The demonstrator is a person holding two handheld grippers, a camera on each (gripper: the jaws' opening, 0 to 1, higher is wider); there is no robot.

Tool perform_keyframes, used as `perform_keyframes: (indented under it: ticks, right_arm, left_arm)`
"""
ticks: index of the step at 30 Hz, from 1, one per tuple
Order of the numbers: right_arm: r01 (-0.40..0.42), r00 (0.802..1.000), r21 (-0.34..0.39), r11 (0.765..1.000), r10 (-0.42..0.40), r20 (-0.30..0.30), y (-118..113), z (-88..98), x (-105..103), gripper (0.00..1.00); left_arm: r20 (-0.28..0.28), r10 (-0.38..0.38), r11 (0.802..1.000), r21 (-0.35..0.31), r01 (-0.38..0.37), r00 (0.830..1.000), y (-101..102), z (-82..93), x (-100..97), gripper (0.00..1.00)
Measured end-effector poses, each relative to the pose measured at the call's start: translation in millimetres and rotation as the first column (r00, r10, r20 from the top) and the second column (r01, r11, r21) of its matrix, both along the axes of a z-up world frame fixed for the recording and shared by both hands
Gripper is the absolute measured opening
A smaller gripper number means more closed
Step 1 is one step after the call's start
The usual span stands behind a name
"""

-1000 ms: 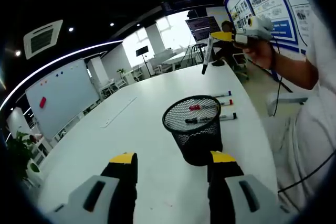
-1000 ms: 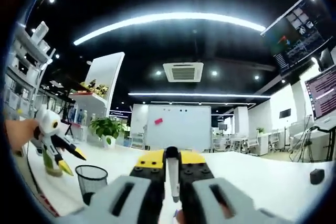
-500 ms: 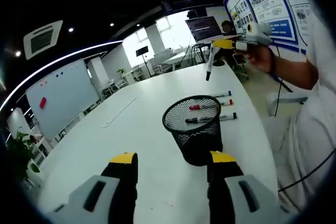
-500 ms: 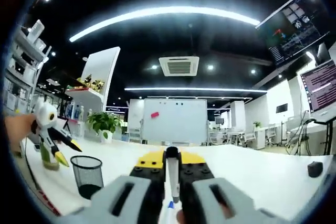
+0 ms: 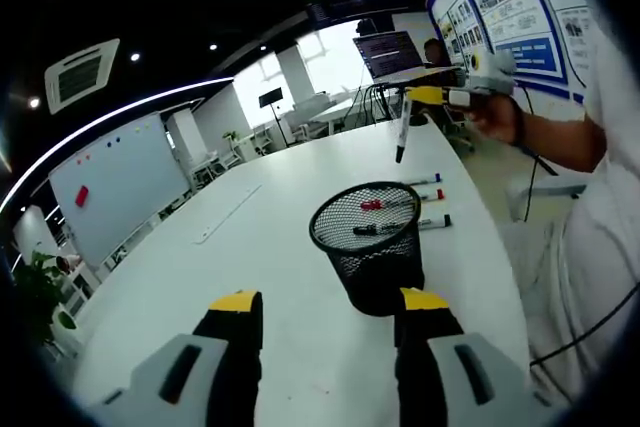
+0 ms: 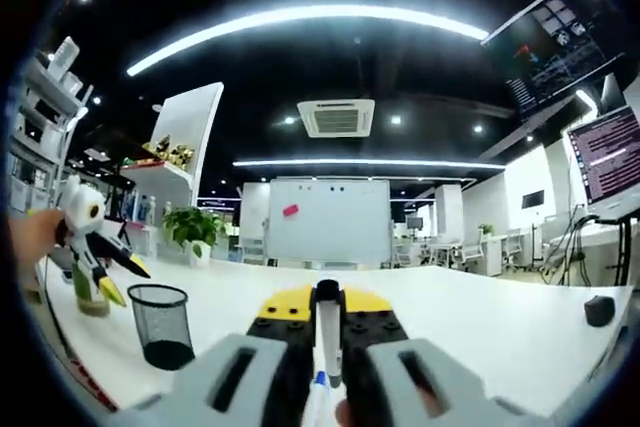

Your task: Pick up the whiteboard markers from the pen holder and place them facing the whiteboard neatly

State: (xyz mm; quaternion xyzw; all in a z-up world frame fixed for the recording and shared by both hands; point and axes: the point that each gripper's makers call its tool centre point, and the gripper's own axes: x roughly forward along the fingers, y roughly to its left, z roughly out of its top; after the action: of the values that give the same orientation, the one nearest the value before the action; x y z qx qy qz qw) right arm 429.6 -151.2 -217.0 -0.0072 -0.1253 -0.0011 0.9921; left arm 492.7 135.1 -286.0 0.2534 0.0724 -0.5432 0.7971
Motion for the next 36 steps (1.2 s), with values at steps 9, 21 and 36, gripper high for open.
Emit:
perform_keyframes:
  ticks: [9, 21, 36]
  right_arm:
    - [0.002, 1.000, 0.022, 1.000, -0.002, 0.002, -4.1, -4.7, -0.9, 0.08]
    - [-0.012, 1.000, 0.052, 0.999, 0.013, -0.011, -6.2, -11.6, 1.2, 0.08]
    - [0.005, 1.000, 0.047, 0.999, -0.003, -0.030, -10.8, -16.4, 2.0, 0.08]
  left_arm:
    - [0.001, 0.000, 1.000, 0.000, 0.000, 1.000, -1.1, 0.2, -4.5, 0.54]
    - [0.002, 0.001, 1.000, 0.002, -0.001, 1.000, -1.7, 0.5, -7.3, 0.54]
    - [0.000, 0.000, 1.000, 0.001, 0.000, 1.000, 2.1, -1.0, 6.6, 0.54]
